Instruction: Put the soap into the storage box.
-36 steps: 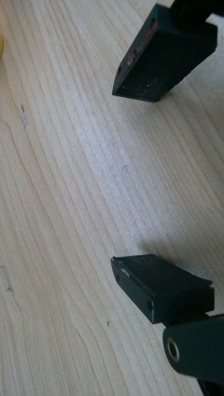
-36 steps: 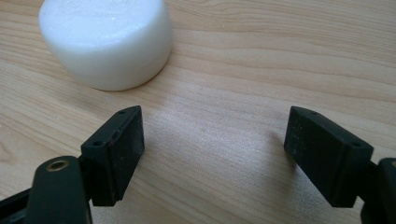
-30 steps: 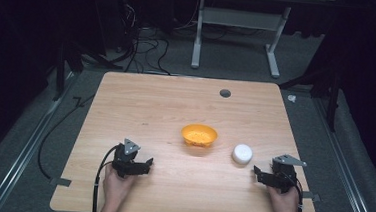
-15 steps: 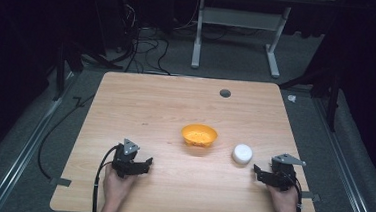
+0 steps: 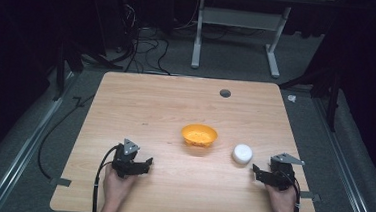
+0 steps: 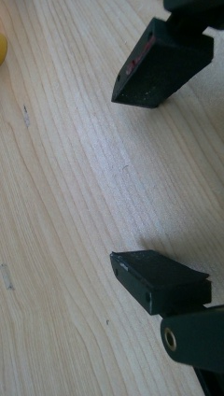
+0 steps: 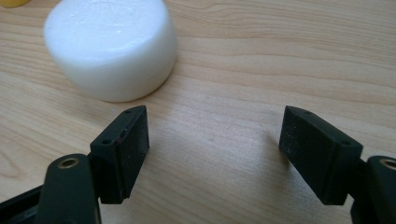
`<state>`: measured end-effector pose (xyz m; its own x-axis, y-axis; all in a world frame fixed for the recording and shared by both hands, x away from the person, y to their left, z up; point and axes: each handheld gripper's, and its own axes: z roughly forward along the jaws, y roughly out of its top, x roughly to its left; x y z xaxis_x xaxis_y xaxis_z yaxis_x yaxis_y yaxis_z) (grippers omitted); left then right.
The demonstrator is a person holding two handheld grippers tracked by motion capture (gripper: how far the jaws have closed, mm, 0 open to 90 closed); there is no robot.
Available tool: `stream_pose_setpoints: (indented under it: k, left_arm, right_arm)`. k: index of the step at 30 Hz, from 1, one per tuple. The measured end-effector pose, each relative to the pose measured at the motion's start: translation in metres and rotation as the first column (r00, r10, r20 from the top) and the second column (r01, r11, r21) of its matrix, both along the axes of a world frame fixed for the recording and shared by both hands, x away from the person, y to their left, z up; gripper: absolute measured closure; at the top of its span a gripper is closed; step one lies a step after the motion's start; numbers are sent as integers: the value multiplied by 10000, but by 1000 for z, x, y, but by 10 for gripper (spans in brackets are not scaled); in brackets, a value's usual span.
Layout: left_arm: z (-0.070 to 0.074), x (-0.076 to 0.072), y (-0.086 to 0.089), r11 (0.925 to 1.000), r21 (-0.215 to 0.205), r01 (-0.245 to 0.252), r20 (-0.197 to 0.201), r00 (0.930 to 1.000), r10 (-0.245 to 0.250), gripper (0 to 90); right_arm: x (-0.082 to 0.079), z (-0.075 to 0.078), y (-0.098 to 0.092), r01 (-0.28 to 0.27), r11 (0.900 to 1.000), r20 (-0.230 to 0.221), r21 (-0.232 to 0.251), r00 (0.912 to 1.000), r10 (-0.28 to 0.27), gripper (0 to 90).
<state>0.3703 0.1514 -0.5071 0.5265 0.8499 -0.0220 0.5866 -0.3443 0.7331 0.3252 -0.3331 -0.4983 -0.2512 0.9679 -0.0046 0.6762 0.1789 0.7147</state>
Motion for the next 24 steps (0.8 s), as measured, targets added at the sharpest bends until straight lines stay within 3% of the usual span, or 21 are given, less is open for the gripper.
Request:
stream_pose_setpoints:
  k: [15, 20, 24]
  left_arm:
    - [0, 0, 0, 10000, 13, 75, -3, 10000, -75, 198]
    - [0, 0, 0, 10000, 13, 79, -1, 10000, -79, 198]
    - [0, 0, 0, 10000, 10, 78, 0, 10000, -78, 198]
  right_arm:
    - [-11, 16, -1, -141, 9998, 416, 170, 9990, 134, 246]
    - [-18, 25, 3, 48, 9995, 725, 319, 9973, -71, 223]
    - [-21, 34, 8, -121, 9991, 1005, 402, 9949, 81, 222]
